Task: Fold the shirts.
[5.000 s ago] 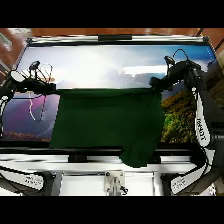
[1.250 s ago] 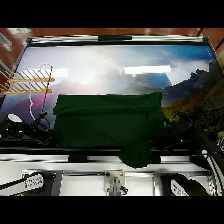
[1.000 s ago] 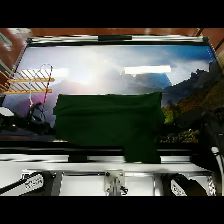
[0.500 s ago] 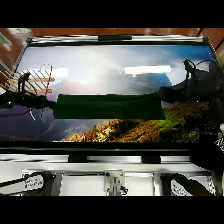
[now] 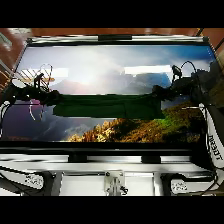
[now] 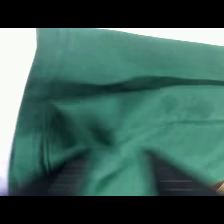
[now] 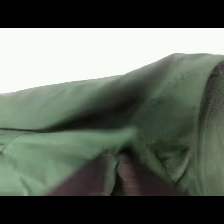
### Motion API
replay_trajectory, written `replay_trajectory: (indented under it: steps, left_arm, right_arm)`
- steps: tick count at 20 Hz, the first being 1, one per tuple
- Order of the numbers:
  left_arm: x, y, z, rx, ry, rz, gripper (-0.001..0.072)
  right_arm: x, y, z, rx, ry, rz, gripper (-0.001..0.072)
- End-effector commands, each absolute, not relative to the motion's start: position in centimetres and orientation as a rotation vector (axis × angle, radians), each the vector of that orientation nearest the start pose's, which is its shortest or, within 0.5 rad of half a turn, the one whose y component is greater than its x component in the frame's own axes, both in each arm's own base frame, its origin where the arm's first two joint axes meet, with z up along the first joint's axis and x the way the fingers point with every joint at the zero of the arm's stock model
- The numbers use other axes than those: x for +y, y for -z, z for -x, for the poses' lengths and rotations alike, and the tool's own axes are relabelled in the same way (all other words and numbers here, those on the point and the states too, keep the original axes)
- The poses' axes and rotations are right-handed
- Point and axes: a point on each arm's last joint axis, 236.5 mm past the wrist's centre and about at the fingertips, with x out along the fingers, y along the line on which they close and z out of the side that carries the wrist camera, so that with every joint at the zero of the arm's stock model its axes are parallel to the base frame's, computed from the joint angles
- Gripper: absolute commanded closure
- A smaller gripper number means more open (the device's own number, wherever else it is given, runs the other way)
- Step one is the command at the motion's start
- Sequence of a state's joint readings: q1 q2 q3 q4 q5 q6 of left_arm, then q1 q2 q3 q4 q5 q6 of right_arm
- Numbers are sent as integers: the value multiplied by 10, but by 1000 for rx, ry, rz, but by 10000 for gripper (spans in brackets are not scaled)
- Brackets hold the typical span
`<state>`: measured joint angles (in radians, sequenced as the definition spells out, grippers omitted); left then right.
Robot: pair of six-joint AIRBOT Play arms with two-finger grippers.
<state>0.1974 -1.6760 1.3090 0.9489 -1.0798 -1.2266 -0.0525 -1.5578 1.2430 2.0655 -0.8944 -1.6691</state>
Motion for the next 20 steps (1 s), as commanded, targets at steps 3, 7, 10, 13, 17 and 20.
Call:
replay_trajectory:
  steps: [3, 7, 10, 13, 17, 20]
  left_arm:
    - [-38, 54, -460, 1274, 321, 474, 39]
    - [-43, 25, -461, 1241, 354, 448, 42]
    - [-51, 15, -459, 1231, 373, 430, 42]
    - [-55, 13, -459, 1229, 380, 423, 42]
    - [-55, 13, -460, 1227, 379, 424, 43]
    - [-55, 13, -459, 1228, 379, 425, 43]
  right_arm:
    - [37, 41, -454, 1229, -161, -332, 111]
    - [0, 53, -411, 1409, -95, -345, 33]
    - [20, 52, -413, 1405, -198, -405, 33]
    - [41, 43, -416, 1384, -276, -469, 33]
    - [43, 54, -418, 1388, -257, -295, 32]
    - [45, 62, -431, 1344, -196, -145, 31]
